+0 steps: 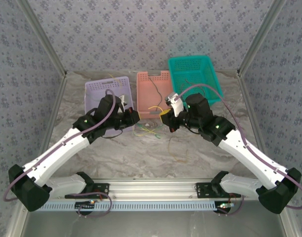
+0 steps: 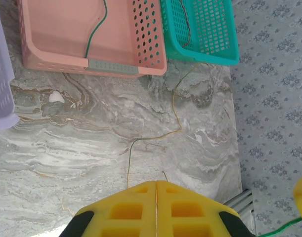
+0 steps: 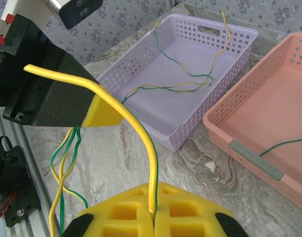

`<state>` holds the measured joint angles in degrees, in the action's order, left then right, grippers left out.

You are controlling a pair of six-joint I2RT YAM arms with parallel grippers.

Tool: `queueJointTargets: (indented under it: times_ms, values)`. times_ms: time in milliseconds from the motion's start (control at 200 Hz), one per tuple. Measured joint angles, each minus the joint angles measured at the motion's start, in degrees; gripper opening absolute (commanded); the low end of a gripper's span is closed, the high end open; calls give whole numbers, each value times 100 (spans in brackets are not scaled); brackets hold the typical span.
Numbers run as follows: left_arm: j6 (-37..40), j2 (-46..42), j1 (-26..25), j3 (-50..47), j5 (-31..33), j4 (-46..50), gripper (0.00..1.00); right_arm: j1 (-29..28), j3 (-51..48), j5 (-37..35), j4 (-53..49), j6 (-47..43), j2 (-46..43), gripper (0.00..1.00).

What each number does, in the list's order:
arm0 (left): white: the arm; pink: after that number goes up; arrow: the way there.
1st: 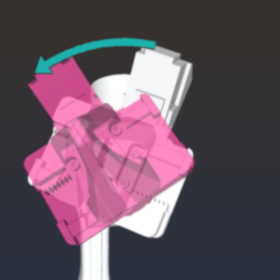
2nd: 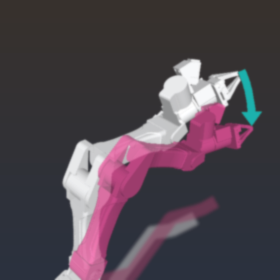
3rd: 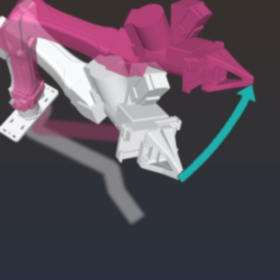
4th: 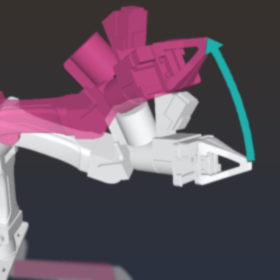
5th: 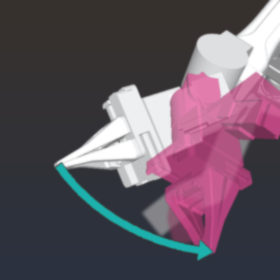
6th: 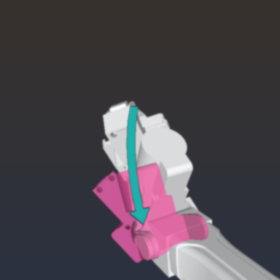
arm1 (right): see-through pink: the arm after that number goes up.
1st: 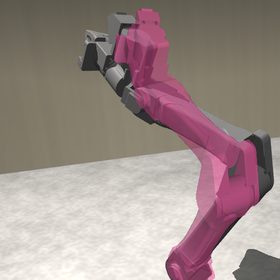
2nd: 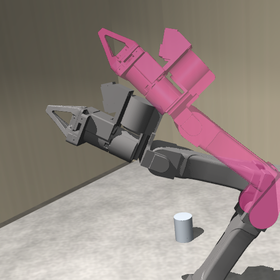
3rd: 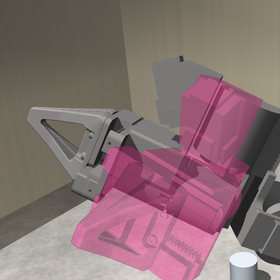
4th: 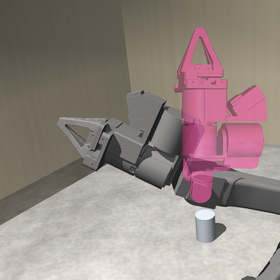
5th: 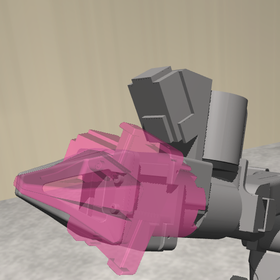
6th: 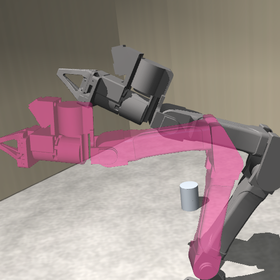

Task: Untangle the cables

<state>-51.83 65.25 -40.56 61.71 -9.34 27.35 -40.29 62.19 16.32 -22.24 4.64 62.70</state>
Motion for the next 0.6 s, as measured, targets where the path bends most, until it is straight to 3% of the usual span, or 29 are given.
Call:
queueJointTargets:
  times_ms: [285,600]
  values:
    - [236,-42,704,914,-28,-118,0,-52,-229,-37,223,199,-98,0]
    - [413,-496,1543,1705,-184,-490,0,-48,-1099,-496,713,1021,-131,0]
